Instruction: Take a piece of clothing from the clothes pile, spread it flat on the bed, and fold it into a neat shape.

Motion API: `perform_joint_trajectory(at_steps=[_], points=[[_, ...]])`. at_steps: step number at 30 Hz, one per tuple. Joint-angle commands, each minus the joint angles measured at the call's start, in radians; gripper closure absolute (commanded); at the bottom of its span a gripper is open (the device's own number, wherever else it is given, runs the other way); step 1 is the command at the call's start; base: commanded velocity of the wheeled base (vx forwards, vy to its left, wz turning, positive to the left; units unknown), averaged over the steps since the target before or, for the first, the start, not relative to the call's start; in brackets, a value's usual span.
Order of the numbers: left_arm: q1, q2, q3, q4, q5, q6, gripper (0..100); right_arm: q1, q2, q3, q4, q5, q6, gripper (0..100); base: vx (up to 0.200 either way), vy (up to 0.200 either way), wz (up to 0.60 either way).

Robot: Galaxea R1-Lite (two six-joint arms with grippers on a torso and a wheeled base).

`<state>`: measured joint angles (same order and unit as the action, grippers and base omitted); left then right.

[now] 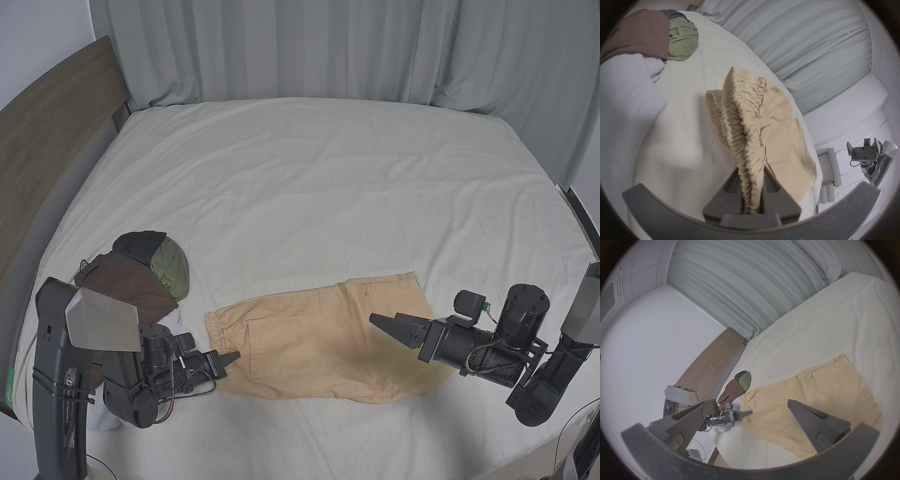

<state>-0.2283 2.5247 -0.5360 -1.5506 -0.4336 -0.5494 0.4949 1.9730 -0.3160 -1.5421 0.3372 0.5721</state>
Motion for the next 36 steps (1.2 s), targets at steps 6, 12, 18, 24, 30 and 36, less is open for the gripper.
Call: perform_joint_trajectory(at_steps=[6, 12, 18, 24, 30, 36], points=[[-0.003, -0.003, 0.002, -0.005, -0.004, 0.0, 100, 0.001, 0.001, 0.0, 0.0, 0.0, 0.0, 0, 0.0, 0.0, 0.0], [0.0, -0.007, 0.002, -0.006, -0.004, 0.0, 100, -0.001, 0.004, 0.001, -0.001, 0.0, 0.0, 0, 0.0, 0.0, 0.0], [0.0, -0.009, 0.007, -0.006, -0.004, 0.0, 100, -0.001, 0.006, 0.0, -0.001, 0.0, 0.0, 0, 0.0, 0.0, 0.0], [0.0, -0.009, 0.007, -0.006, -0.004, 0.002, 100, -0.001, 0.006, 0.0, -0.001, 0.0, 0.0, 0, 0.0, 0.0, 0.0], [0.003, -0.01, 0.008, -0.008, -0.004, 0.005, 100, -0.001, 0.006, 0.001, -0.001, 0.0, 0.0, 0, 0.0, 0.0, 0.0], [0.007, -0.043, 0.04, -0.006, -0.007, 0.003, 100, 0.001, 0.006, 0.001, -0.001, -0.001, 0.0, 0, 0.0, 0.0, 0.0]])
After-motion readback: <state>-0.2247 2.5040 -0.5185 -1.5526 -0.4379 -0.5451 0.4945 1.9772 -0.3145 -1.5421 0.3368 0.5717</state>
